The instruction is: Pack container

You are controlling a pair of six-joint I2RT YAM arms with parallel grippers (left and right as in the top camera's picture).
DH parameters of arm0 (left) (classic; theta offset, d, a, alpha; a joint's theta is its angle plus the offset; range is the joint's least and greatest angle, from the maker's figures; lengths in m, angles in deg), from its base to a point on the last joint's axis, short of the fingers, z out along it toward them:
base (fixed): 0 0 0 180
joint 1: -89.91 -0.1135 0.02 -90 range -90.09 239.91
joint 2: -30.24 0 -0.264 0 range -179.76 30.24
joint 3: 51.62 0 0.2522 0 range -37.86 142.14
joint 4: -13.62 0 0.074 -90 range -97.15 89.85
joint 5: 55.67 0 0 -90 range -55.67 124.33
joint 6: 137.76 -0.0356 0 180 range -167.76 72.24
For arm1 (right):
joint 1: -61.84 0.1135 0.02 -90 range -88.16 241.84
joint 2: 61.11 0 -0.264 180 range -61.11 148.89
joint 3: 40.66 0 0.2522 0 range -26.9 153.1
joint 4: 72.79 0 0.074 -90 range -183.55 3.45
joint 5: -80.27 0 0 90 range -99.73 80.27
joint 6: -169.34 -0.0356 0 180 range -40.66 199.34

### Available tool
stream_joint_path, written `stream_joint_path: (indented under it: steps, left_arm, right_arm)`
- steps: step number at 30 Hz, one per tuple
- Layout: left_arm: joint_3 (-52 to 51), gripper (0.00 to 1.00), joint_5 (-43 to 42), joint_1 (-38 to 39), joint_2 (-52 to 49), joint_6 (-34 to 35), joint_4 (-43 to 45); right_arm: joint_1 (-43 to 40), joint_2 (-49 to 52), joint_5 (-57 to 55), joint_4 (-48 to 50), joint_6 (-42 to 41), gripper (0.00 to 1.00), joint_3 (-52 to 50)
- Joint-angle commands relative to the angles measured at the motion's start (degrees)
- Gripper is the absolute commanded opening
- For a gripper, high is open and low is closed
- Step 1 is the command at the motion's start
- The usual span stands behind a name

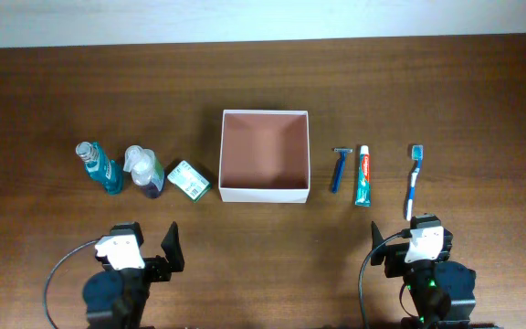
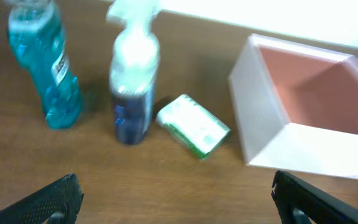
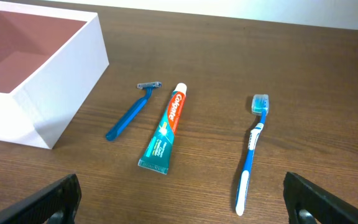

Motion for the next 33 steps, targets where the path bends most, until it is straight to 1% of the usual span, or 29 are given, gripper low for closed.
stream_joint_path:
  steps: [1,5,8,14,16,19,20,23,25,27,28,30,33]
  left_arm:
    - [10.1,0.99,-3.6,0.3,-3.6,0.5,-0.8]
    - [23.4,0.99,-2.7,0.3,-14.8,-0.3,-6.1]
    - [34.9,0.99,0.1,0.3,-26.6,-3.4,-12.8]
    - [62.6,0.99,9.1,0.2,-55.6,-9.5,-29.3]
    - [71.7,0.99,9.4,-0.4,-64.2,-10.7,-34.8]
    - [85.4,1.0,7.8,-0.9,-76.1,-10.6,-44.7]
    - [88.9,0.99,7.8,-0.9,-79.4,-10.6,-46.2]
    - [94.4,0.99,8.1,-1.0,-85.4,-10.3,-48.5]
    - [95.8,0.99,11.4,-1.9,-87.9,-7.2,-48.9]
    - [95.8,0.99,15.7,-3.7,-89.5,-2.2,-48.8]
    - [95.8,0.99,16.0,-4.7,-90.0,-1.4,-48.4]
    - [95.8,0.99,15.8,-6.7,-91.0,-1.9,-47.5]
    - [95.8,0.99,15.4,-9.1,-92.1,-4.3,-47.2]
  right_arm:
    - [-0.5,-0.6,0.5,0.0,-0.4,0.99,-0.4]
    - [-0.5,-0.6,0.5,0.0,-0.4,0.99,-0.4]
    - [-0.5,-0.6,0.5,0.0,-0.4,0.99,-0.4]
    - [-0.5,-0.6,0.5,0.0,-0.4,0.99,-0.4]
    - [-0.5,-0.6,0.5,0.0,-0.4,0.99,-0.4]
    - [-0.5,-0.6,0.5,0.0,-0.4,0.99,-0.4]
    - [-0.5,-0.6,0.5,0.0,-0.4,0.99,-0.4]
    - [-0.5,-0.6,0.5,0.0,-0.4,0.99,-0.4]
    - [-0.5,-0.6,0.5,0.0,-0.4,0.99,-0.4]
    - [-0.5,-0.6,0.5,0.0,-0.4,0.99,-0.4]
    - [-0.5,-0.6,0.5,0.0,-0.4,0.99,-0.4]
    - [-0.5,-0.6,0.5,0.0,-0.4,0.99,-0.4]
    - [-0.5,-0.6,0.5,0.0,-0.4,0.99,-0.4]
